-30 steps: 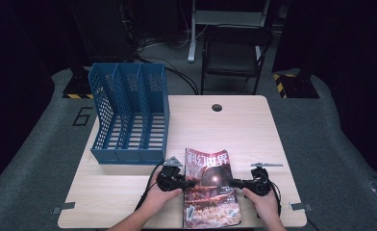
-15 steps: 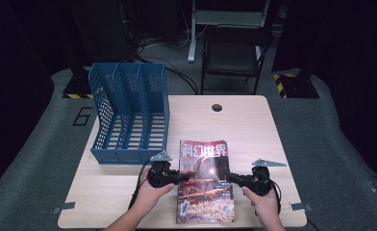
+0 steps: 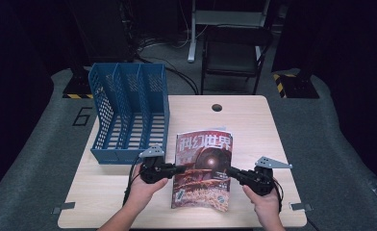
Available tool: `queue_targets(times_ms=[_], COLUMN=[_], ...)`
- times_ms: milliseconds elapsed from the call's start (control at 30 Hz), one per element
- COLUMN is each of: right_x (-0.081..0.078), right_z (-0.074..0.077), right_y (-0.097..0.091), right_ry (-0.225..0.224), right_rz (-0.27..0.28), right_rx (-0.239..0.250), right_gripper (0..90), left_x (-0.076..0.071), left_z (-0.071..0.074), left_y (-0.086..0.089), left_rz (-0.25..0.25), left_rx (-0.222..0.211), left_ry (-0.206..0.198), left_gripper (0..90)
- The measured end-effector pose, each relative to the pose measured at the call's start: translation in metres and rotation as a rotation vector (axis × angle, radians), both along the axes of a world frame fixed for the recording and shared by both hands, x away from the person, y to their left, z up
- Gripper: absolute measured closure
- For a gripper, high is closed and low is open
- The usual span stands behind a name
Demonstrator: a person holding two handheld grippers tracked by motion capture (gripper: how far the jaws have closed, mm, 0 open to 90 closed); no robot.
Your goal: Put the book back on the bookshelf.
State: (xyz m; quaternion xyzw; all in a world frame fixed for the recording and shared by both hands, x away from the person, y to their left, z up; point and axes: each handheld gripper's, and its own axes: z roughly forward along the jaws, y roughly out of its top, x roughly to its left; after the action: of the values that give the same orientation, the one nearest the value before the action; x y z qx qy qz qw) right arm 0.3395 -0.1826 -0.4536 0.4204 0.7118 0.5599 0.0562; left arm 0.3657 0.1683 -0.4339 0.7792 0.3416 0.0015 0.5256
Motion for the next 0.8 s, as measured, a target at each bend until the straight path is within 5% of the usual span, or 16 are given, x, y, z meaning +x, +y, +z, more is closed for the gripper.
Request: queue_targets(times_ms=[167,433,600,800], right_x=[-0.004,-0.012,-0.017,-0.015], right_z=[0.009,0.023,0.027,0.021], right_y=[0.002,0.006,0.007,0.006], right_ry=[-0.022,-0.146,-0.186,-0.186], right_rz=[-0.013,-0.033,-0.058,-0.042], right_rx=[-0.018,-0.063,-0.077,-0.087], right_gripper=[86.1,86.1,86.1,85.9], left_x=[-0.002,-0.007,-0.012,-0.013], left_z=[0.004,0.015,0.017,0.010], left_y=[0.000,-0.001,-0.006,-0.008], left_rz=[-0.004,-0.011,-0.011,-0.020], left_rx=[0.018,0.051,0.078,0.107], left_ry=[-0.046,-0.125,-0.177,-0.170], left_gripper=[83.6,83.2,82.3,82.2])
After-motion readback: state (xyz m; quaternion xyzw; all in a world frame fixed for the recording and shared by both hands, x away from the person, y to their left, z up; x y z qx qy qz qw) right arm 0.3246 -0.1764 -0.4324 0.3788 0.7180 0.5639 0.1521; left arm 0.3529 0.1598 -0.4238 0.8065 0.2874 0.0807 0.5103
